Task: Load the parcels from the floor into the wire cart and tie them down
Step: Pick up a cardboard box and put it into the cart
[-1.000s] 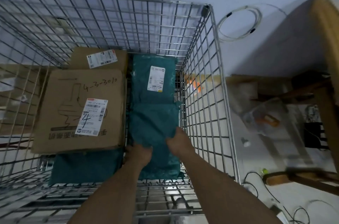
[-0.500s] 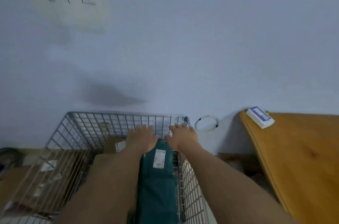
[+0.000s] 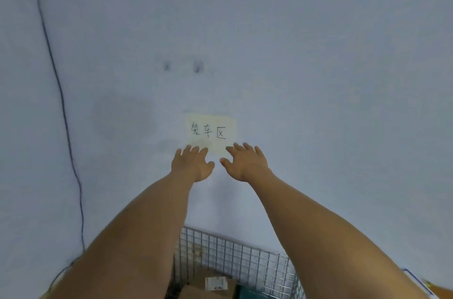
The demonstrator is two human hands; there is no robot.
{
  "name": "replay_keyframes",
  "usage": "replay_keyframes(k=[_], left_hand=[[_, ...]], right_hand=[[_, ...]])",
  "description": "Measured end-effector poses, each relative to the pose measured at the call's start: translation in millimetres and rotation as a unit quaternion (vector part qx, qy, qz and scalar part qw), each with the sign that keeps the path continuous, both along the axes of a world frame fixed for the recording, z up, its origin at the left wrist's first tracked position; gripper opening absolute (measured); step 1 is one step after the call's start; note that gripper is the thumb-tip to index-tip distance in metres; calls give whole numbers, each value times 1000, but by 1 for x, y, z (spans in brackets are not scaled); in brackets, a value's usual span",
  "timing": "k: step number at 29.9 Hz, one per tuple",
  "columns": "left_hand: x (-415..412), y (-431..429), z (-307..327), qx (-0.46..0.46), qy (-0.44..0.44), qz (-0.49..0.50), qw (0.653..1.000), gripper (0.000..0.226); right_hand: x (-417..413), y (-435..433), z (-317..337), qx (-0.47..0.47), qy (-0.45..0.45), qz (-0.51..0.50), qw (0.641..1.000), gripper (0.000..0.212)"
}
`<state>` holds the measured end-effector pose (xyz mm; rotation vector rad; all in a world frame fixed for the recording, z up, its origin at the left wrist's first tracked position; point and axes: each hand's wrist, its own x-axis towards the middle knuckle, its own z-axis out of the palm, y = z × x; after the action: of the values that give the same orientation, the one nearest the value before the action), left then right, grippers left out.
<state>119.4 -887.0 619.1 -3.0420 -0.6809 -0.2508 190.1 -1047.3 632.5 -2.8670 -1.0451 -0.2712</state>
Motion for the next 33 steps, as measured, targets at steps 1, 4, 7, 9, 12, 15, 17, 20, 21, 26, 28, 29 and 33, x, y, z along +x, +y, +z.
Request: replay_keyframes(k=[1, 4, 7, 9, 12, 15, 17, 20, 21, 26, 28, 29, 33], left_hand=[[-17, 15, 13, 6, -7, 19, 1000, 68], [-75, 66, 45, 24, -18, 74, 997, 68], [-145, 123, 65, 42, -20, 139, 989, 69], [-200, 162, 73, 45, -23, 184, 982, 69], [-291, 220, 85, 57, -28, 260, 963, 69], [-381, 267, 95, 70, -28, 337, 939, 68], [-438, 292, 102, 79, -32, 379, 921, 68], [-513, 322, 108, 87, -42, 431, 897, 69], [-534, 331, 108, 87, -45, 446, 890, 69], [-608, 362, 107, 82, -47, 495, 864, 69], [-628, 377, 105, 88, -48, 505, 857, 69], [-638, 384, 103, 88, -47, 512, 853, 69], [-666, 424, 96, 82, -48, 530, 843, 69]], right_hand=[[-12, 20, 13, 2, -10, 21, 1000, 66], [-56, 85, 42, 15, -38, 89, 995, 65], [-110, 153, 62, 19, -46, 148, 988, 65], [-149, 196, 71, 19, -46, 185, 981, 66], [-212, 262, 81, 29, -42, 247, 968, 67], [-274, 324, 94, 36, -45, 301, 952, 68], [-316, 362, 103, 49, -50, 336, 939, 68], [-380, 411, 112, 76, -45, 386, 918, 68], [-399, 425, 113, 80, -40, 401, 912, 68], [-479, 484, 107, 65, -23, 451, 890, 69], [-502, 507, 103, 62, -20, 467, 882, 69], [-513, 519, 102, 62, -19, 475, 878, 70], [-540, 567, 99, 63, -24, 494, 867, 69]])
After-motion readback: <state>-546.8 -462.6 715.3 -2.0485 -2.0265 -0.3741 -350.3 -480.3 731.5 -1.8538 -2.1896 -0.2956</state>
